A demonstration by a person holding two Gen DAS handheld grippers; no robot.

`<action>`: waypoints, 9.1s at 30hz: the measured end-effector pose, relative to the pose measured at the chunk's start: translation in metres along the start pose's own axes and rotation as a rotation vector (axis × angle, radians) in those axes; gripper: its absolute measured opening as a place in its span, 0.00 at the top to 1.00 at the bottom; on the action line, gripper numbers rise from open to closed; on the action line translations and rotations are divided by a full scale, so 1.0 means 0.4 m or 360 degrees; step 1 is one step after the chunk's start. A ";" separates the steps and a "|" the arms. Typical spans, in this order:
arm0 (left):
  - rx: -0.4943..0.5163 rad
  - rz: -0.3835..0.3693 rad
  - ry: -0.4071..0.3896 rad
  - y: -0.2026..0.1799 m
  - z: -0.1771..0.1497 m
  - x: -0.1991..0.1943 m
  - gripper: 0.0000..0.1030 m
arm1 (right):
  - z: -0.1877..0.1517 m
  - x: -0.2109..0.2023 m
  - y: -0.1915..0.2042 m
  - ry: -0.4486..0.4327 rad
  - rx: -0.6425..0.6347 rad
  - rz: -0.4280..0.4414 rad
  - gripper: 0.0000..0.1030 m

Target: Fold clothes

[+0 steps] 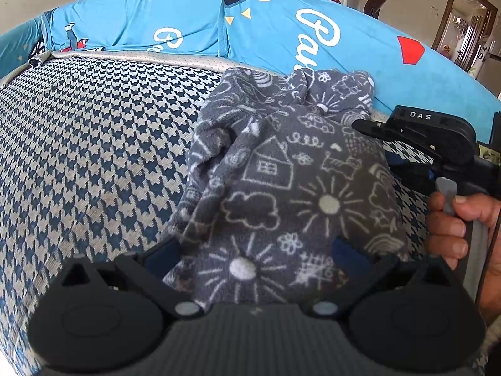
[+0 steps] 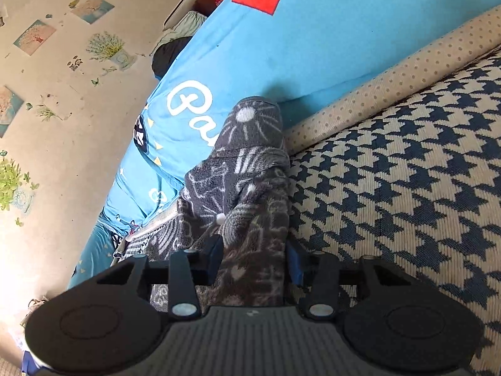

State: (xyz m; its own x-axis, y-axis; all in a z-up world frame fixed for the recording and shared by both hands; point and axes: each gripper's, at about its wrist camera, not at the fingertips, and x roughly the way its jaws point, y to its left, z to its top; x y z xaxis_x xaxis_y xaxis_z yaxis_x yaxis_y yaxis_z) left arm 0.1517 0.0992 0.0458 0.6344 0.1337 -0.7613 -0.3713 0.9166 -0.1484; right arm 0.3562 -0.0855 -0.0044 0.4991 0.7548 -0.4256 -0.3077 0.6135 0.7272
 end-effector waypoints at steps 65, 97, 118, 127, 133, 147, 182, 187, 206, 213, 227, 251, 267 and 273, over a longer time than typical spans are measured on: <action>0.0207 -0.0244 -0.0023 -0.061 -0.017 -0.049 0.00 | -0.120 -0.586 0.059 -0.0765 -0.0027 -0.1590 0.90; -0.0062 -0.0315 -0.0019 0.101 -0.156 -0.219 0.00 | -0.527 -0.675 0.227 -0.0136 -0.0400 -0.0715 0.54; -0.0165 -0.0370 0.0055 0.145 -0.247 -0.250 0.00 | -0.626 -0.665 0.181 0.0119 0.0007 -0.0250 0.53; -0.0245 -0.0437 0.0106 0.164 -0.254 -0.242 0.00 | -0.661 -0.593 0.183 0.0225 0.0116 -0.0166 0.53; -0.0289 -0.0472 0.0147 0.182 -0.260 -0.233 0.00 | -0.675 -0.563 0.177 0.0212 0.0194 -0.0116 0.53; -0.0429 -0.0630 0.0189 0.208 -0.270 -0.239 0.00 | -0.663 -0.539 0.181 0.0178 0.0229 -0.0087 0.78; -0.0744 -0.0908 0.0144 0.147 -0.266 -0.161 0.31 | -0.635 -0.541 0.161 0.0182 0.0439 0.0049 0.65; -0.0763 -0.0900 0.0149 0.169 -0.273 -0.160 0.31 | -0.648 -0.523 0.150 0.0206 0.0476 0.0024 0.55; -0.0798 -0.0893 0.0098 0.169 -0.241 -0.109 0.18 | -0.657 -0.478 0.141 0.0209 0.0519 0.0017 0.69; -0.0586 -0.0761 0.0058 0.124 -0.220 -0.115 0.49 | -0.657 -0.484 0.145 0.0216 0.0479 0.0009 0.73; -0.0448 -0.0638 -0.0117 0.167 -0.182 -0.194 0.77 | -0.661 -0.472 0.229 0.0209 0.0304 0.0000 0.78; -0.0505 -0.0104 -0.0132 0.355 -0.028 -0.207 0.46 | -0.695 -0.298 0.389 0.0467 0.0143 0.0074 0.70; -0.0378 -0.0160 -0.0316 0.244 -0.047 -0.252 0.03 | -0.567 -0.496 0.390 0.0353 -0.0569 -0.0105 0.68; -0.0209 -0.0241 -0.0212 0.161 -0.069 -0.212 0.00 | -0.485 -0.572 0.349 0.0181 -0.0889 -0.0349 0.64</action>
State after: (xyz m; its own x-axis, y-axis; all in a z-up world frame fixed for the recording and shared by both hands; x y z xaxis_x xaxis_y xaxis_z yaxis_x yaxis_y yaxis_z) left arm 0.0551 0.1364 0.0833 0.7702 0.0547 -0.6354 -0.3443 0.8743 -0.3422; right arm 0.0420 -0.1276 0.0902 0.5187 0.5983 -0.6108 -0.6013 0.7631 0.2369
